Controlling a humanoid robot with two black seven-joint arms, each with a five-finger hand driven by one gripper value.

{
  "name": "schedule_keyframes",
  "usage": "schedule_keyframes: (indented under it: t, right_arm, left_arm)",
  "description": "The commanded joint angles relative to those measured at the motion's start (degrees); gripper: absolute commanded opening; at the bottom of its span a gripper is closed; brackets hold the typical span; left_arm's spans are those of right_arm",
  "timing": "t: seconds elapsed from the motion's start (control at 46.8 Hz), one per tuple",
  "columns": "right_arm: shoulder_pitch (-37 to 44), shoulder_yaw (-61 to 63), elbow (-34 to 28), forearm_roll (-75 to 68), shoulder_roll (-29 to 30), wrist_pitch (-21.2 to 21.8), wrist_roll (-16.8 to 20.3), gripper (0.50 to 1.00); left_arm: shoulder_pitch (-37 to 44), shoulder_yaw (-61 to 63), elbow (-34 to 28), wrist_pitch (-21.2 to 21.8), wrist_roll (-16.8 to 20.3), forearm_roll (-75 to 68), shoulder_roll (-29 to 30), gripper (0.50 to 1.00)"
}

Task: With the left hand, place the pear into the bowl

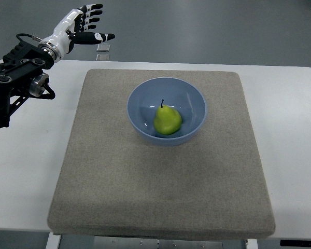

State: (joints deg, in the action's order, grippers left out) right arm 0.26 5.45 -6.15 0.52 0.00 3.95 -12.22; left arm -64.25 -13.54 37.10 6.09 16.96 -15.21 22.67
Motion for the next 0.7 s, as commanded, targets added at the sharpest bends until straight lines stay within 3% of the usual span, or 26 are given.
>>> schedule_keyframes:
  t: [0.0, 0.192, 0.384, 0.683]
  right_arm:
    - [0.0, 0.0, 0.0, 0.0, 0.0, 0.0, 0.0, 0.926]
    - [0.0, 0.0, 0.0, 0.0, 0.0, 0.0, 0.0, 0.926]
    - [0.0, 0.0, 0.0, 0.0, 0.0, 0.0, 0.0, 0.926]
    - [0.0, 0.0, 0.0, 0.0, 0.0, 0.0, 0.0, 0.926]
  left_arm:
    - [0.1, 0.0, -2.1, -0.1, -0.1, 5.4, -0.9, 0.919]
    - [1.6, -0.1, -8.3, -0.8, -0.2, 17.3, -3.2, 0.921]
    - [2.9, -1.2, -9.2, -1.1, -0.2, 23.8, -4.7, 0.921]
    - [7.7, -15.8, -12.9, -11.3, -0.2, 24.6, -7.5, 0.930]
